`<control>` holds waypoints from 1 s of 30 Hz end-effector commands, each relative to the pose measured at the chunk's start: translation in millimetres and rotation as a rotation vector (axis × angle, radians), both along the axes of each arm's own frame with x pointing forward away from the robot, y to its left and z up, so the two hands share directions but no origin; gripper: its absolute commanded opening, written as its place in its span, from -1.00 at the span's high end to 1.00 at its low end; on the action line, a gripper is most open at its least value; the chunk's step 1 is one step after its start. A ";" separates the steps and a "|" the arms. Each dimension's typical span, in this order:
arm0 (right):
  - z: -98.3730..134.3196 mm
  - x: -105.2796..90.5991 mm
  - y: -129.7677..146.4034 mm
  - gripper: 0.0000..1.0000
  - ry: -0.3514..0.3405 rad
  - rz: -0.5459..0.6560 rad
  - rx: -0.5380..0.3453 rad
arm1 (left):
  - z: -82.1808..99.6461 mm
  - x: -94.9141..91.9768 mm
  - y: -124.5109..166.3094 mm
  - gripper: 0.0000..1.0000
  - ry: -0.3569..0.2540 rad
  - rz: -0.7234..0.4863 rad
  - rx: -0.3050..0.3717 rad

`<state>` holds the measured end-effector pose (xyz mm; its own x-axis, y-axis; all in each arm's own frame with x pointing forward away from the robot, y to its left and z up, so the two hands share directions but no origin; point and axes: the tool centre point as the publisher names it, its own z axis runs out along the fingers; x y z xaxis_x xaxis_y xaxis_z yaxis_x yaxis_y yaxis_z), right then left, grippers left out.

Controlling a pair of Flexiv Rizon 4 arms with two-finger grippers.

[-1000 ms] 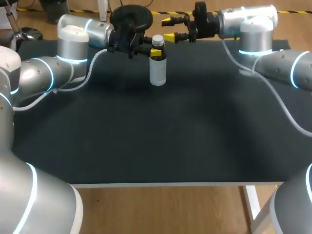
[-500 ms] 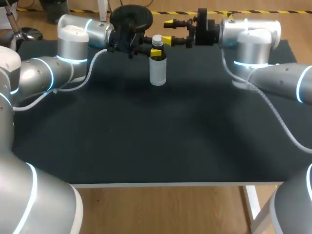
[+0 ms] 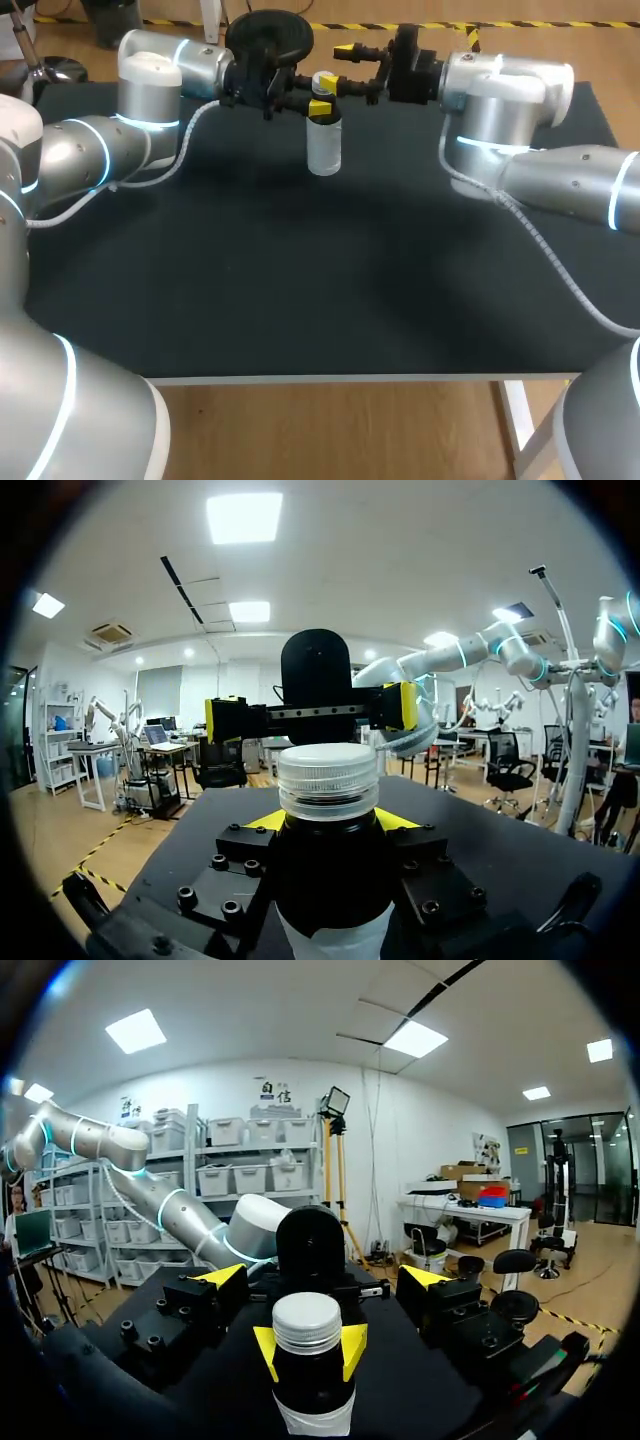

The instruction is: Unscrew the bottle cap

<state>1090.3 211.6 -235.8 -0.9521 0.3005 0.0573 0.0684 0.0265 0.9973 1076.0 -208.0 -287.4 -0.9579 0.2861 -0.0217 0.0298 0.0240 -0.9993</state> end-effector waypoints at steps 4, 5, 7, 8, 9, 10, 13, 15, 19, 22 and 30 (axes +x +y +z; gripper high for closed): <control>-1.3 -1.6 7.1 -1.00 0.000 -0.268 -0.028 | -2.8 7.5 -0.6 1.00 0.005 -0.066 -0.003; -2.1 -1.3 7.8 -1.00 0.002 -0.263 -0.029 | -2.8 7.5 -0.6 1.00 0.005 -0.066 -0.003; -4.0 -0.5 8.9 -1.00 0.007 -0.257 -0.029 | -2.8 7.5 -0.6 1.00 0.005 -0.066 -0.003; -5.0 -0.1 9.3 -1.00 0.010 -0.252 -0.029 | -2.8 7.5 -0.6 1.00 0.005 -0.066 -0.003; -6.1 0.2 9.8 -1.00 0.013 -0.247 -0.026 | -2.8 7.5 -0.6 1.00 0.005 -0.066 -0.003; -6.9 0.3 10.2 -1.00 0.014 -0.246 -0.027 | -2.8 7.5 -0.6 1.00 0.005 -0.066 -0.003; -9.2 0.7 10.4 -1.00 0.020 -0.240 -0.027 | -2.8 7.5 -0.6 1.00 0.005 -0.066 -0.003; -11.2 1.1 10.5 -1.00 0.025 -0.235 -0.028 | -2.8 7.5 -0.6 1.00 0.005 -0.066 -0.003; -16.1 2.7 11.2 -1.00 0.037 -0.228 -0.028 | -2.8 7.5 -0.6 1.00 0.005 -0.066 -0.003; -17.3 3.6 11.1 -1.00 0.040 -0.224 -0.026 | -2.8 7.5 -0.6 1.00 0.005 -0.066 -0.003; -17.3 7.0 11.7 -1.00 0.040 -0.205 -0.022 | -2.8 7.5 -0.6 1.00 0.005 -0.066 -0.003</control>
